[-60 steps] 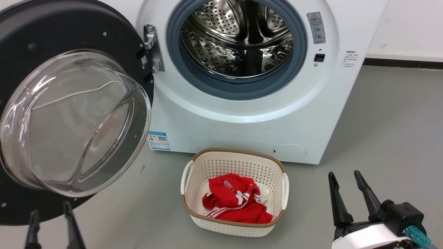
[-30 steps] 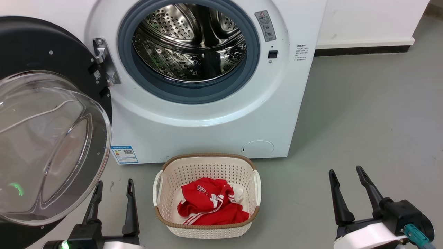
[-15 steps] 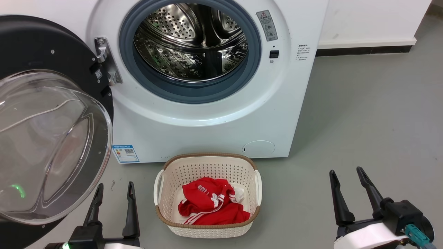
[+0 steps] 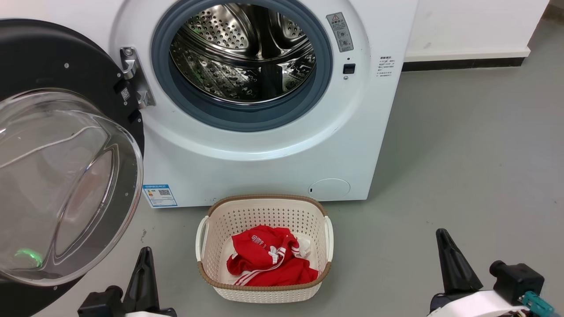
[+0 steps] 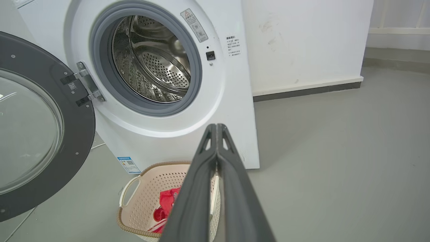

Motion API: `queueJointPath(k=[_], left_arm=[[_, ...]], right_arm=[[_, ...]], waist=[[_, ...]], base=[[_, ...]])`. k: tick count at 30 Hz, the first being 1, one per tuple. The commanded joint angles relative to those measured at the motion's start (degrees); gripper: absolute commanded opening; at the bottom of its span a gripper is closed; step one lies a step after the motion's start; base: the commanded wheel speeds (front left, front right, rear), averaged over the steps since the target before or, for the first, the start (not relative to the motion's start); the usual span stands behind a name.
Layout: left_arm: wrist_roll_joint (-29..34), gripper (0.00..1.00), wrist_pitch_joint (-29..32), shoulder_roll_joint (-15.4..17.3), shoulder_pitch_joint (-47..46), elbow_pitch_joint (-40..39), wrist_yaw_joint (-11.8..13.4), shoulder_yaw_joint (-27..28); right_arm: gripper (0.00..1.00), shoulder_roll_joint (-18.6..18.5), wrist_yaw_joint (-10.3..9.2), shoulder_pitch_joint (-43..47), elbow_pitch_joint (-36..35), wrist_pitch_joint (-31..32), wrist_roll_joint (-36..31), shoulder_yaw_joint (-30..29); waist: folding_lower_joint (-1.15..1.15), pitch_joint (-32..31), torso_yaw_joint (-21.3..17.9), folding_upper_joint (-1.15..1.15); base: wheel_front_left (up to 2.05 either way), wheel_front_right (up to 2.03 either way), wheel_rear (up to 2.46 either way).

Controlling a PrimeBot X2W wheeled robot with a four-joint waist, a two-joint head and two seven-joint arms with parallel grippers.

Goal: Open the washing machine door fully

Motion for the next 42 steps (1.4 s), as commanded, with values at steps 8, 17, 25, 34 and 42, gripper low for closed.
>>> queueJointPath(k=[8,17,25,34,42], left_arm=[[-11.7,0.0,2.5,0.1,-3.0,0.6,-1.1,0.7],[-19.9,0.0,4.5,0.1,-4.4,1.7,-1.9,1.1],[-27.4,0.0,6.3,0.1,-5.6,2.8,-2.5,1.4],[-35.1,0.0,8.2,0.1,-6.9,3.9,-3.2,1.8],[-41.3,0.0,9.7,0.1,-8.0,4.9,-3.8,2.2]], right_arm=[[0.0,-0.9,0.0,-2.6,0.3,1.9,12.1,-0.4],[0.0,-1.3,-0.01,-3.5,0.9,3.4,20.4,-0.8],[0.0,-1.6,-0.01,-4.4,1.5,4.8,27.9,-1.3],[0.0,-1.8,-0.01,-5.2,2.1,6.3,35.5,-1.8],[0.0,-1.9,-0.01,-5.9,2.6,7.6,41.7,-2.3]], waist=[[0.0,0.1,0.1,0.0],[0.0,0.2,0.2,0.0],[0.0,0.3,0.3,0.0],[0.0,0.4,0.4,0.0],[0.0,0.5,0.5,0.0]], base=[[0.0,0.0,0.0],[0.0,0.0,0.0],[0.0,0.0,0.0],[0.0,0.0,0.0],[0.0,0.0,0.0]])
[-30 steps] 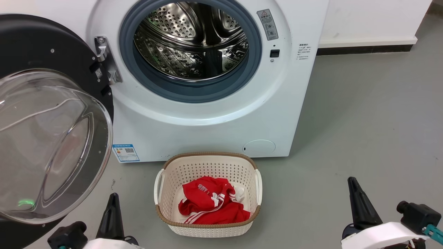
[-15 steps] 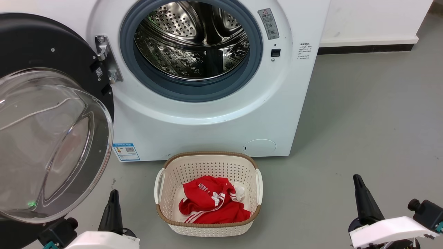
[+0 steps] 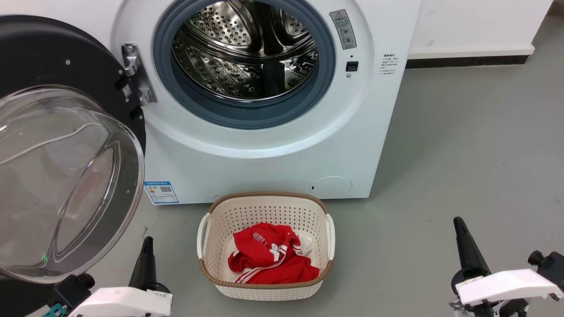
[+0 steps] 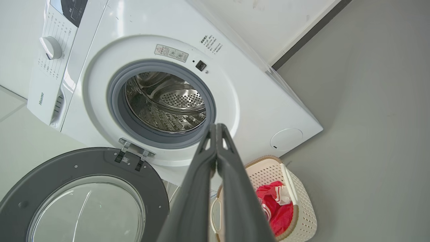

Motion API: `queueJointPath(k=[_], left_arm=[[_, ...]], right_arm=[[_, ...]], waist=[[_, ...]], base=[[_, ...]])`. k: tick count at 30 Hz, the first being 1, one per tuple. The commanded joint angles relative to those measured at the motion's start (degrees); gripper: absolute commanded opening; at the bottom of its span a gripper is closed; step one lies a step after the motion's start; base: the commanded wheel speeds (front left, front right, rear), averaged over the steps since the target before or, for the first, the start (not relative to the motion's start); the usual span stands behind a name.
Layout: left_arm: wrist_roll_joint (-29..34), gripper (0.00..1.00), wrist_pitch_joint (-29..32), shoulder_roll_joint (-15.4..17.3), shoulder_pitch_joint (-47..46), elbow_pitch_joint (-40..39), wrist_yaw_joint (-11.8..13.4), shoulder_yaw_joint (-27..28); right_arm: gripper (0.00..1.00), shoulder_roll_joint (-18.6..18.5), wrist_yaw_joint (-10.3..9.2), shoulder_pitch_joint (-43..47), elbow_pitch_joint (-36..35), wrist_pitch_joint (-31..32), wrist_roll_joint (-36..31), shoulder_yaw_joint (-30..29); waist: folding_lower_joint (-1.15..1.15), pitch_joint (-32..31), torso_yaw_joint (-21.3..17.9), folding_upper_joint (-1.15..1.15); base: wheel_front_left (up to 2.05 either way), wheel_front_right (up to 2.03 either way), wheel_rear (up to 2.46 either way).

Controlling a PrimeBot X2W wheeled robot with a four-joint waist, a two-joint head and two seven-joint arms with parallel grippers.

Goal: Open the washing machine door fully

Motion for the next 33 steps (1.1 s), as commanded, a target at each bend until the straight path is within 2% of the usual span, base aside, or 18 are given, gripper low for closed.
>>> queueJointPath(k=[1,33], left_arm=[[-2.0,0.0,0.5,0.1,-1.8,-0.2,-0.4,0.3],[-22.6,0.0,5.6,0.1,-5.2,2.9,-2.2,1.4]], right_arm=[[0.0,-0.4,0.0,-1.9,-0.4,0.4,2.2,-0.3],[0.0,-0.4,0.0,-4.1,1.4,5.0,22.1,-2.4]], waist=[[0.0,0.0,0.0,0.0],[0.0,0.4,0.4,0.0]], base=[[0.0,0.0,0.0],[0.0,0.0,0.0]])
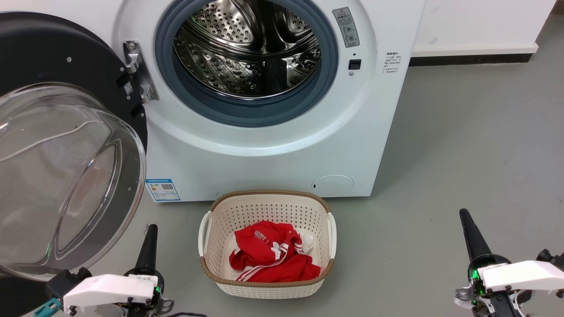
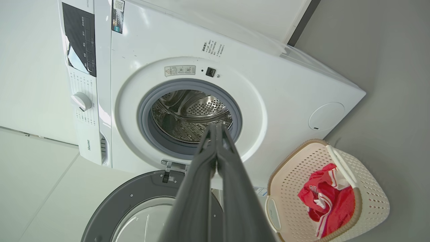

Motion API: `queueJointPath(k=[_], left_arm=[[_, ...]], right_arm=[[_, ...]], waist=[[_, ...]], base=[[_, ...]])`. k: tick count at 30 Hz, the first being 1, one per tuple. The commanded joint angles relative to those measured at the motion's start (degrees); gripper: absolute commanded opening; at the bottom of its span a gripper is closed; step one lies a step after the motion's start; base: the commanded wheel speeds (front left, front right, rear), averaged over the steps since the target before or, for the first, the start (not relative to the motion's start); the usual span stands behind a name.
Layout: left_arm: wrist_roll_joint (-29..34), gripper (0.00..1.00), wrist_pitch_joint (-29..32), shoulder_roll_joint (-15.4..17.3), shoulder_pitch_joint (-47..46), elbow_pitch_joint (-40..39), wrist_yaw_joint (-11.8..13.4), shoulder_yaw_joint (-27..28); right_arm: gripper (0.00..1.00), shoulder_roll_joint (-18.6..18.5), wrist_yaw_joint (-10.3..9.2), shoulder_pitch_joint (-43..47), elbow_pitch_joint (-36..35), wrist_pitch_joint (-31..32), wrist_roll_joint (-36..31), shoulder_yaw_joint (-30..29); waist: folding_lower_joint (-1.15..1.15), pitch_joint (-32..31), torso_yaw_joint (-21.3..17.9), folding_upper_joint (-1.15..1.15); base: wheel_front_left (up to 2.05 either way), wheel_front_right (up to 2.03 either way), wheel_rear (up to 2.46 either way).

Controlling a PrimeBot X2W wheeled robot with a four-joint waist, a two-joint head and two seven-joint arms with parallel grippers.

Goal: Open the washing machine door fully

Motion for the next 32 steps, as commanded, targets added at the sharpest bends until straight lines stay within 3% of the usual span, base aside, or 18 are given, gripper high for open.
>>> queueJointPath(k=[1,32], left_arm=[[-1.3,0.0,0.4,0.1,-1.4,-0.1,-0.3,0.1],[-15.9,0.0,4.0,0.1,-3.7,2.2,-1.6,1.0]], right_arm=[[0.0,-0.3,0.01,-1.4,-0.1,0.3,1.4,-0.3],[0.0,0.1,0.0,-3.0,1.2,3.9,15.2,-2.1]], waist=[[0.0,0.0,0.0,0.0],[0.0,0.4,0.3,0.0]], base=[[0.0,0.0,0.0],[0.0,0.0,0.0]])
